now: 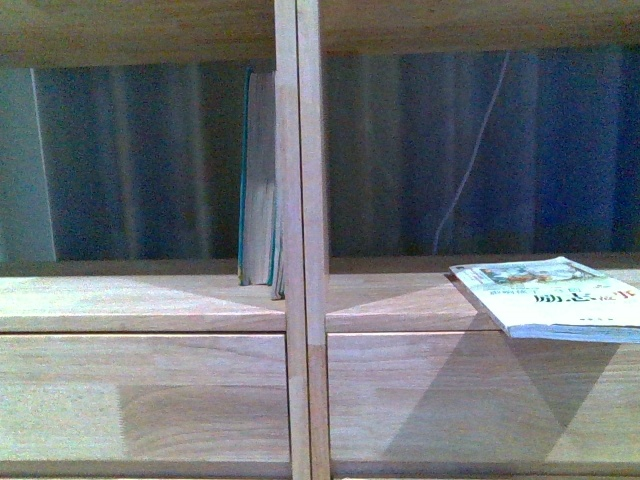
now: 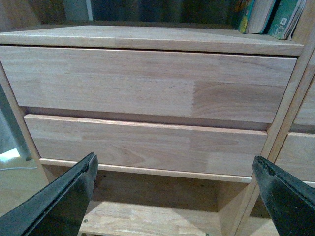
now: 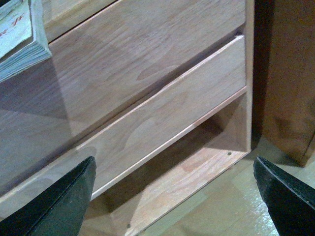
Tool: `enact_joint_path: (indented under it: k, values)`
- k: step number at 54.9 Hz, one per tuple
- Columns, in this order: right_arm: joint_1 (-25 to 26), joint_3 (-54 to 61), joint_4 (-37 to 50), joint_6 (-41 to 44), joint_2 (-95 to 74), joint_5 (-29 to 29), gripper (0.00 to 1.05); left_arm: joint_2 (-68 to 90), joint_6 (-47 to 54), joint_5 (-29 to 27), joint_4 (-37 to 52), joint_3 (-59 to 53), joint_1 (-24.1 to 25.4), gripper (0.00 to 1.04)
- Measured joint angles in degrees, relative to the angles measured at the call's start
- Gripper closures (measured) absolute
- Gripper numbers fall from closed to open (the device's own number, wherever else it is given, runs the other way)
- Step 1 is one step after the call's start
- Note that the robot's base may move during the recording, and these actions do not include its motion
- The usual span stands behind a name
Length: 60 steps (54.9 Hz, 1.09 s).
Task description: Organize books on shelf
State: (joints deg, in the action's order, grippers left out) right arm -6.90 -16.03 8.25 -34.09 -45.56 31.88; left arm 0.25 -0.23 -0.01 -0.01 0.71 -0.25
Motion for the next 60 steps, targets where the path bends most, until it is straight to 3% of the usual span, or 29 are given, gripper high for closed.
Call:
enact_joint_path:
  k: [10,34,47,60]
  values:
    - [0.35,-7.98,-2.1,-7.93,-9.49,-5.9,0.07,0.0,0.0,0.0,0.0,0.0,0.0,0.07]
    - [-2.29,-21.53,-2.86,-23.43,-24.83,-12.26,0.07,0.0,0.0,0.0,0.0,0.0,0.0,0.07]
    - [-3.32,-25.62,-2.84,-30.8,-26.03,-15.52,0.07,0.0,0.0,0.0,0.0,0.0,0.0,0.07]
    - [-0.9,-27.54,-3.43,-36.74,-26.1,-18.97,0.07,0.0,0.0,0.0,0.0,0.0,0.0,0.07]
